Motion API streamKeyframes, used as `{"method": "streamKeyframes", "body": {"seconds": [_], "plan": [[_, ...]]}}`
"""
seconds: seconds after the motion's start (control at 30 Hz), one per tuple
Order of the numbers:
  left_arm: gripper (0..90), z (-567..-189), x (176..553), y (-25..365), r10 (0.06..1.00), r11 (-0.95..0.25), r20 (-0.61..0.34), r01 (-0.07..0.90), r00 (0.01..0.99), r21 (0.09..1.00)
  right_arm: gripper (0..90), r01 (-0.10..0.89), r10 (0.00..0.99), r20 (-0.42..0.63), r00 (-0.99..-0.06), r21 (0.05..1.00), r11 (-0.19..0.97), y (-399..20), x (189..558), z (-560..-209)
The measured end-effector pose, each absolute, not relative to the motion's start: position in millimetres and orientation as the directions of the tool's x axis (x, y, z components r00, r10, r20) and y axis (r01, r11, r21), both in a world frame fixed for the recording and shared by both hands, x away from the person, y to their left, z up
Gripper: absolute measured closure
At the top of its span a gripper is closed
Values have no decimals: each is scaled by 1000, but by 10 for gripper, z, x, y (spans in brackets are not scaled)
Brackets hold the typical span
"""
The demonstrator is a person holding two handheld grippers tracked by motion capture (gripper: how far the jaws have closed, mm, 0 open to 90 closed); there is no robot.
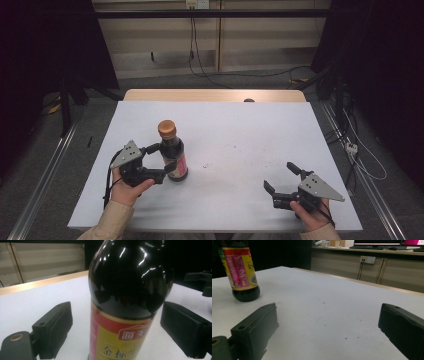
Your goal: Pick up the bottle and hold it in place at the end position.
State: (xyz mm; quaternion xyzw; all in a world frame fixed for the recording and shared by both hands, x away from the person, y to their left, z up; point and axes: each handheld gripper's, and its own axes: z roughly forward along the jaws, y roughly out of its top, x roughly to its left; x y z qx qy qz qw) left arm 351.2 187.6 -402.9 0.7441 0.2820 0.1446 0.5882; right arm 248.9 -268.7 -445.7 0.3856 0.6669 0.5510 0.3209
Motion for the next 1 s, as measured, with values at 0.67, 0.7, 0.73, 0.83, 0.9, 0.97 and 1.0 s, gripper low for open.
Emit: {"method": "streamKeyframes", "body": {"seconds": [0.67,0.7,0.73,0.83,0.9,0.97,1.0], "plan": [[160,-4047,3669,1651,581,-174,-114,260,806,950,18,158,866,0,-500,983,91,-2691,2485,-4450],[168,-4047,3669,1651,581,-174,-114,260,806,950,18,158,866,0,-500,983,91,-2691,2485,-4450],[173,-4047,3671,1635,582,-171,-112,257,805,951,18,159,867,1,-498,983,91,-2694,2484,-4449],[197,-4043,3679,1617,577,-175,-105,248,810,953,18,157,867,0,-499,983,91,-2701,2483,-4447],[227,-4042,3674,1606,574,-171,-104,243,812,955,19,156,867,1,-498,984,88,-2707,2481,-4445],[258,-4038,3674,1603,562,-174,-98,234,821,957,19,156,868,1,-497,984,88,-2711,2481,-4445],[260,-4037,3672,1601,561,-174,-97,232,822,957,19,156,868,2,-496,984,87,-2711,2481,-4445]]}}
